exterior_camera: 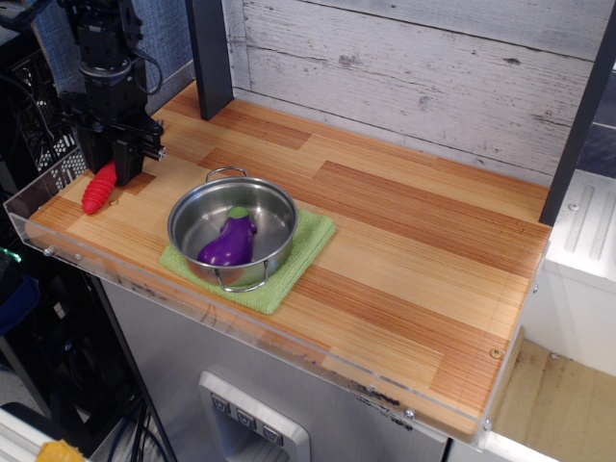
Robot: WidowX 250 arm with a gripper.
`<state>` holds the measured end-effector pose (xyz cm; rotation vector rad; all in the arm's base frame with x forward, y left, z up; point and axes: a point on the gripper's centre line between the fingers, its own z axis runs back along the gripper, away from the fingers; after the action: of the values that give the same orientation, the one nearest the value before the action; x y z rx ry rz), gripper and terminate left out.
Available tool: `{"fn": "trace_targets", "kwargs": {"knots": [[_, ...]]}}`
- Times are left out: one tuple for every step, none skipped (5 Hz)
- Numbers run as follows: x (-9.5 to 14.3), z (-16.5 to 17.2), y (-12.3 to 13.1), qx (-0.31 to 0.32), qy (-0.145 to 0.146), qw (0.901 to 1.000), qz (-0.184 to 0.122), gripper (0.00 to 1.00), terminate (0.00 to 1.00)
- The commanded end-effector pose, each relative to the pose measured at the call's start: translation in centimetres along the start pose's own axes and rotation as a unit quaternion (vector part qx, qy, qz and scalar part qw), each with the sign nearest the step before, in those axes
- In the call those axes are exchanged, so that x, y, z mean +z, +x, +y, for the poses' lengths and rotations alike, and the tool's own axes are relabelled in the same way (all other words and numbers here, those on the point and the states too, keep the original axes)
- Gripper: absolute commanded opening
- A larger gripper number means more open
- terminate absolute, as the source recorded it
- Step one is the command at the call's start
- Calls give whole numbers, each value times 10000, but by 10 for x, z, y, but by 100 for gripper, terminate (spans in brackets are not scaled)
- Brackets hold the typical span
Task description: Move the behind the pot with the eggplant
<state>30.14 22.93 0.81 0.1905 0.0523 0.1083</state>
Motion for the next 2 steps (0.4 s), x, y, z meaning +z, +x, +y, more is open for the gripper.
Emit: {"fn": "trace_targets", "kwargs": {"knots": [[30, 9, -3, 112, -306, 9993, -178, 0, 0], [71, 20, -4, 284, -730, 9964, -335, 0, 0]]}}
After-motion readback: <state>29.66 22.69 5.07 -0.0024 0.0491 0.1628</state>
